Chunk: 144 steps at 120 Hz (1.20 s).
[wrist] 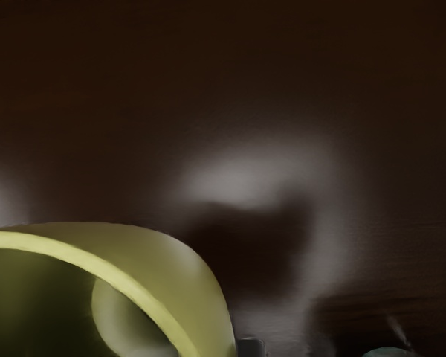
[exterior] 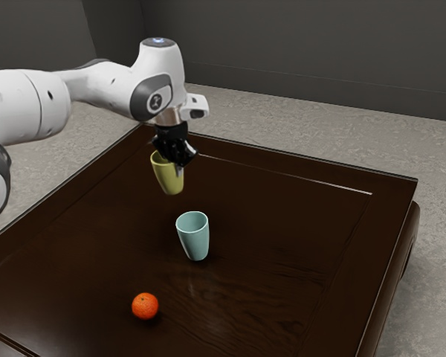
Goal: Place the left cup onto the right cup
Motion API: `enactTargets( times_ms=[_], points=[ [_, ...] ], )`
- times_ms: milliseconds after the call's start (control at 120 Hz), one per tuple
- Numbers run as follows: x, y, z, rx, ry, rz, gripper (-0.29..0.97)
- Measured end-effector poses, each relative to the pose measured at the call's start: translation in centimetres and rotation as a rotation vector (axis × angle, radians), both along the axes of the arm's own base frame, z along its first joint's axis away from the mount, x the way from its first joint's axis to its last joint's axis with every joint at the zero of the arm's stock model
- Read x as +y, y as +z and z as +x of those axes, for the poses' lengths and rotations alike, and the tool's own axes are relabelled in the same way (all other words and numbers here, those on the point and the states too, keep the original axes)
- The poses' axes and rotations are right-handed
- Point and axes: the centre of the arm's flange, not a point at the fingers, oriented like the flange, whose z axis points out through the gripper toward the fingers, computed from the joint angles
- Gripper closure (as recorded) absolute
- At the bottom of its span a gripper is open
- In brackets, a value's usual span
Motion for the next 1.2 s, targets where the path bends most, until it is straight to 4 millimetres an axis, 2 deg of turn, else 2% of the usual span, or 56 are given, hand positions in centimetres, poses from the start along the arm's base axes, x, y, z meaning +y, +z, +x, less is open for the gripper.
enactTargets(
  times_ms=[225,358,458,583,867,1167,1200],
  points=[
    [-5.5,3.4,-5.2,0.0,-0.053,0.008,0.76],
    [-8.6,3.7,-8.8,0.017,-0.072,0.014,0.76],
    [-10.6,3.6,-10.1,0.02,-0.079,0.014,0.76],
    [-11.2,3.2,-9.5,0.016,-0.055,0.013,0.76],
    [-11.4,0.4,-7.7,0.031,-0.003,0.012,0.76],
    [-11.0,-1.7,-7.0,0.042,0.039,0.011,0.76],
    [-11.2,-1.9,-7.0,0.044,0.043,0.007,0.7]
  ],
)
